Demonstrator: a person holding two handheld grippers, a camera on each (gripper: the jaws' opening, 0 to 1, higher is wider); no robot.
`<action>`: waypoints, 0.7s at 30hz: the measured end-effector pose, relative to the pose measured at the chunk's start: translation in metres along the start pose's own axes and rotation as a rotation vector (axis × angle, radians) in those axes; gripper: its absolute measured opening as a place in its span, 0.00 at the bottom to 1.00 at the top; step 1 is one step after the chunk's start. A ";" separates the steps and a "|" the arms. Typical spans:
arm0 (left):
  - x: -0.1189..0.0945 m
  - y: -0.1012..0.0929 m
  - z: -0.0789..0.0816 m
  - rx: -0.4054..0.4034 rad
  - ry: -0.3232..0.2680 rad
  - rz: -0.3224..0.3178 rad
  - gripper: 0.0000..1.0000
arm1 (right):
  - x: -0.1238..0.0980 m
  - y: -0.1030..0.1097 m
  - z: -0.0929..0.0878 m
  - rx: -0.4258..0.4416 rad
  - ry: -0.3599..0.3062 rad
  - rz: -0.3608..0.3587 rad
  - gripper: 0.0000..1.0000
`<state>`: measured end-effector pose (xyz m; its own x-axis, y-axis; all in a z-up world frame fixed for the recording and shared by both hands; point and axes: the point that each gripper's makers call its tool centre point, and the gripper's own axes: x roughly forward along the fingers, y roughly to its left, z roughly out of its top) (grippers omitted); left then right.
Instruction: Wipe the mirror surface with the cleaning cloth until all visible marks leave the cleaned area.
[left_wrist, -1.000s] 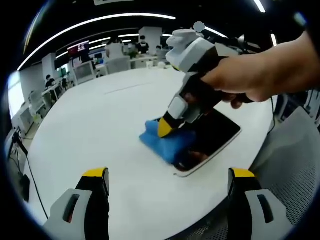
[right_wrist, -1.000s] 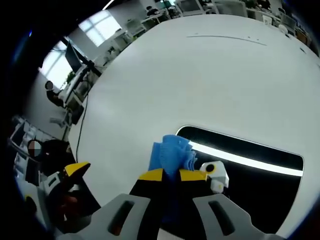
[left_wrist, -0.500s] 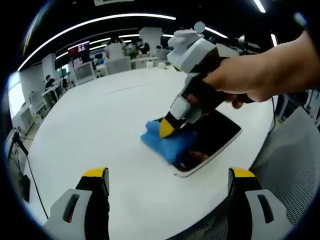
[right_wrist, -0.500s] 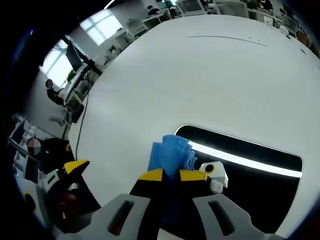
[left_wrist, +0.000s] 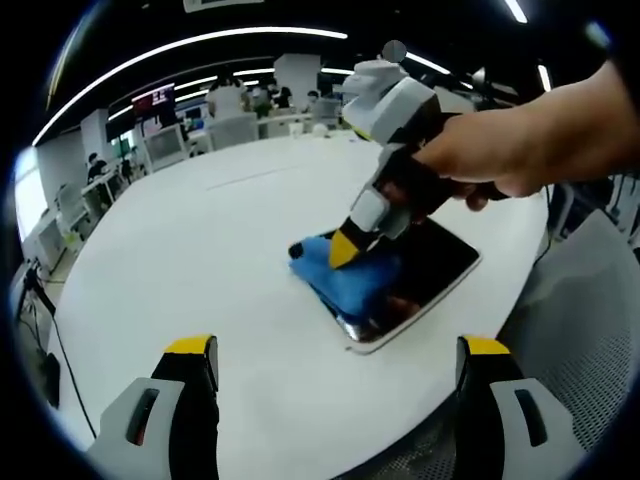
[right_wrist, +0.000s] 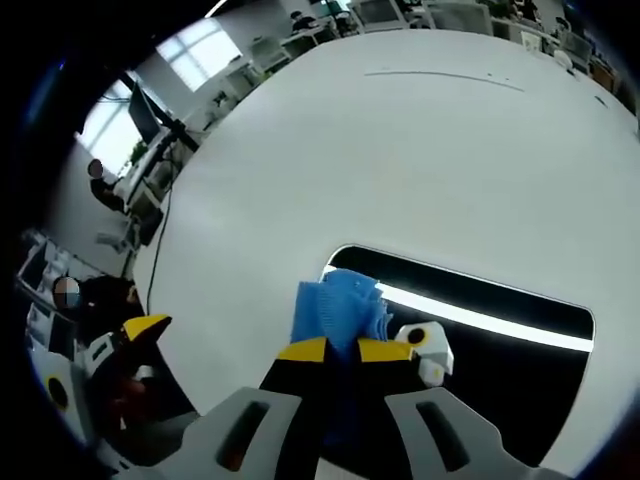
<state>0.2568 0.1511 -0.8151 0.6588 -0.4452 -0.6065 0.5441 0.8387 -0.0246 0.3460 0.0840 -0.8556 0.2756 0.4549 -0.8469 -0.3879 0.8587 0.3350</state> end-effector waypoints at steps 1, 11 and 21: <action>0.000 0.000 0.000 0.000 -0.002 -0.001 0.99 | 0.000 -0.001 0.000 0.002 0.001 -0.001 0.04; 0.000 0.000 0.001 0.001 -0.006 -0.001 0.99 | -0.009 -0.016 -0.004 0.016 -0.003 -0.013 0.04; -0.002 -0.001 0.002 0.002 -0.012 -0.001 0.99 | -0.015 -0.032 -0.007 0.032 -0.014 -0.025 0.04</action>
<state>0.2561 0.1502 -0.8120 0.6641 -0.4498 -0.5972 0.5459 0.8375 -0.0239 0.3485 0.0483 -0.8567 0.2973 0.4365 -0.8492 -0.3525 0.8767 0.3273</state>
